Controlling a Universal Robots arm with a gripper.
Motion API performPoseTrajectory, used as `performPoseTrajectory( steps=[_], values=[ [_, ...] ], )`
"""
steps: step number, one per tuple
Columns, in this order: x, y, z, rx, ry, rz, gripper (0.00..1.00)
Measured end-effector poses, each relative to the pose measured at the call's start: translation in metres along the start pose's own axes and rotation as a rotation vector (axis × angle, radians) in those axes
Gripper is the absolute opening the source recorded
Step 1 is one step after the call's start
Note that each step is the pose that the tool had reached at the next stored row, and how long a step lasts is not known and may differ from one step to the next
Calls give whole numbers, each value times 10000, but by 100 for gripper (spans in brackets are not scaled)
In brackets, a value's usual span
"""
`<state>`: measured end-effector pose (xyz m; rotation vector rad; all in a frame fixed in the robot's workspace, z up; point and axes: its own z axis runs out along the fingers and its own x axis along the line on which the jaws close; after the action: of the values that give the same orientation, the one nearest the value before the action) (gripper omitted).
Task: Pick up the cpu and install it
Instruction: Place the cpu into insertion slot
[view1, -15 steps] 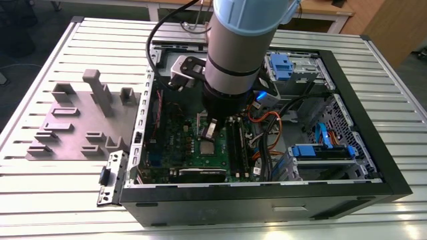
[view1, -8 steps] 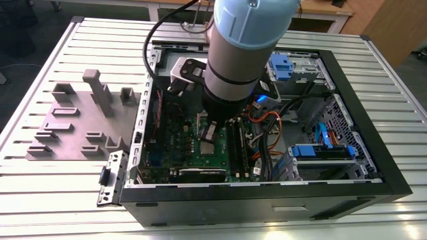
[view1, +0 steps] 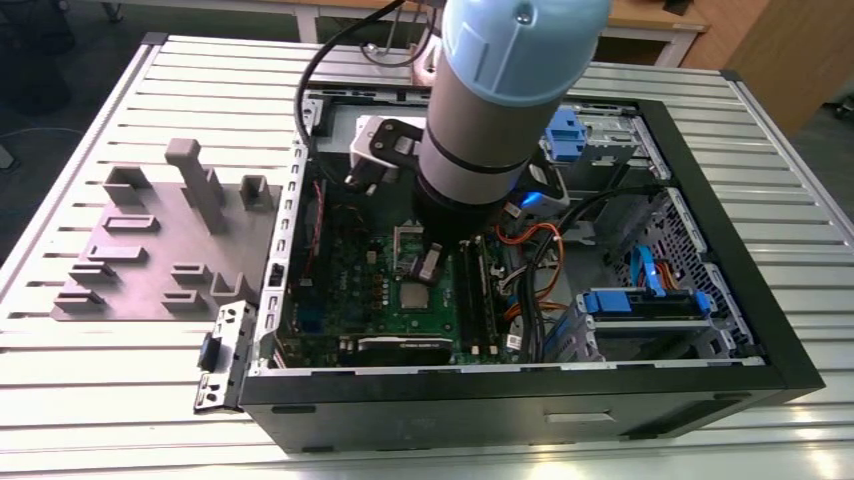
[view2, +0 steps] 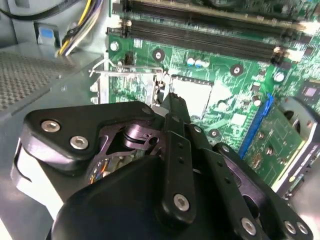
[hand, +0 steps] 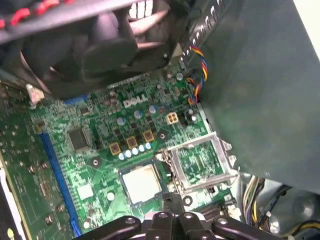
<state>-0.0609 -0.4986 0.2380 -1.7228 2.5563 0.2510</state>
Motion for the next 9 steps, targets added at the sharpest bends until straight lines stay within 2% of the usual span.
performPoseTrajectory(
  steps=[3,6,7,9],
  values=[
    [-28,-70,1,-11,2,3,11],
    [-56,-104,10,-12,4,3,11],
    [-70,-107,16,-14,-6,3,11],
    [-86,-118,28,-39,-69,3,11]
  ],
)
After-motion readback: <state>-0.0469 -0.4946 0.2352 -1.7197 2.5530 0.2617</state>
